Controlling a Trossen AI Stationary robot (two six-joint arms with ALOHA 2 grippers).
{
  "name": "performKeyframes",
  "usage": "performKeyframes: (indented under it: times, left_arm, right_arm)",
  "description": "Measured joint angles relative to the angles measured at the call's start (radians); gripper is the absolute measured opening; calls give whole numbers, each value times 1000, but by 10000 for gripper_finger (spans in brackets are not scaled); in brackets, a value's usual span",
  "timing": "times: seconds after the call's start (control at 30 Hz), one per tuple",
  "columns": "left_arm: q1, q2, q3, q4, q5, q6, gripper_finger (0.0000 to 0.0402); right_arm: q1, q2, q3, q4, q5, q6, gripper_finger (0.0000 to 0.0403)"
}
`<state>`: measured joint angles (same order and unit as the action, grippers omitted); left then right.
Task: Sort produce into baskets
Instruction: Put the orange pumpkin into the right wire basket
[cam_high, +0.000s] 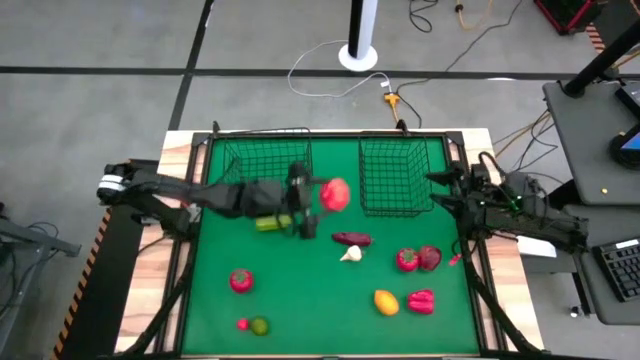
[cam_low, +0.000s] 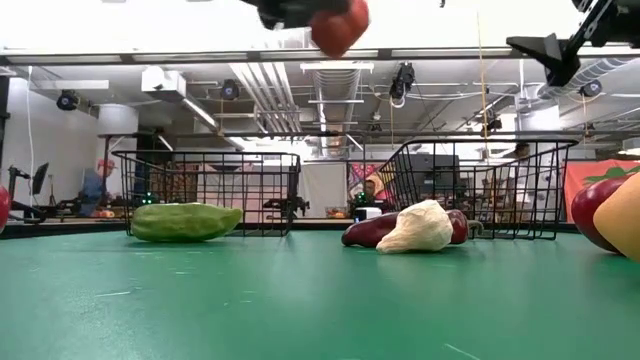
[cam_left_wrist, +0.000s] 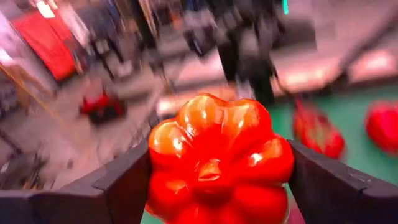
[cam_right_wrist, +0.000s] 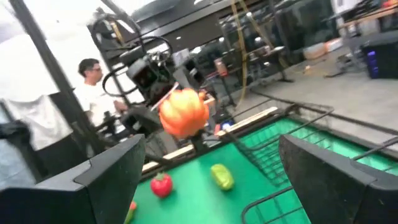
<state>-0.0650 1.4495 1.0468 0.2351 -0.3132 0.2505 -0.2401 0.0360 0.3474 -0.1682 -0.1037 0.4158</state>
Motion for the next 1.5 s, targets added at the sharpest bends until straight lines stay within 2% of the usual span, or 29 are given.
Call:
performKeyframes:
  times: [0.07, 0.17, 0.23, 0.3, 0.63, 1.03, 1.5]
  left_arm:
    - [59, 46, 0, 179, 68, 3, 301]
    - [101, 135, 8, 398, 91, 1, 301]
    - [108, 196, 30, 465, 97, 0, 301]
    - [112, 256, 79, 461, 97, -3, 301]
    - [128, 512, 370, 248, 96, -2, 301]
    - [141, 641, 599, -171, 90, -32, 301]
    - [149, 837, 938, -493, 83, -26, 310]
  right_arm:
    - [0, 3, 23, -34, 13, -20, 359]
    - [0, 7, 35, -46, 26, -32, 359]
    - [0, 8, 36, -40, 27, -41, 359]
    - [0, 8, 36, -37, 27, -43, 359]
    - [-1, 14, 30, -37, 36, -49, 359]
    - [-1, 13, 24, -67, 35, -49, 359]
    - [0, 13, 22, -120, 34, -75, 359]
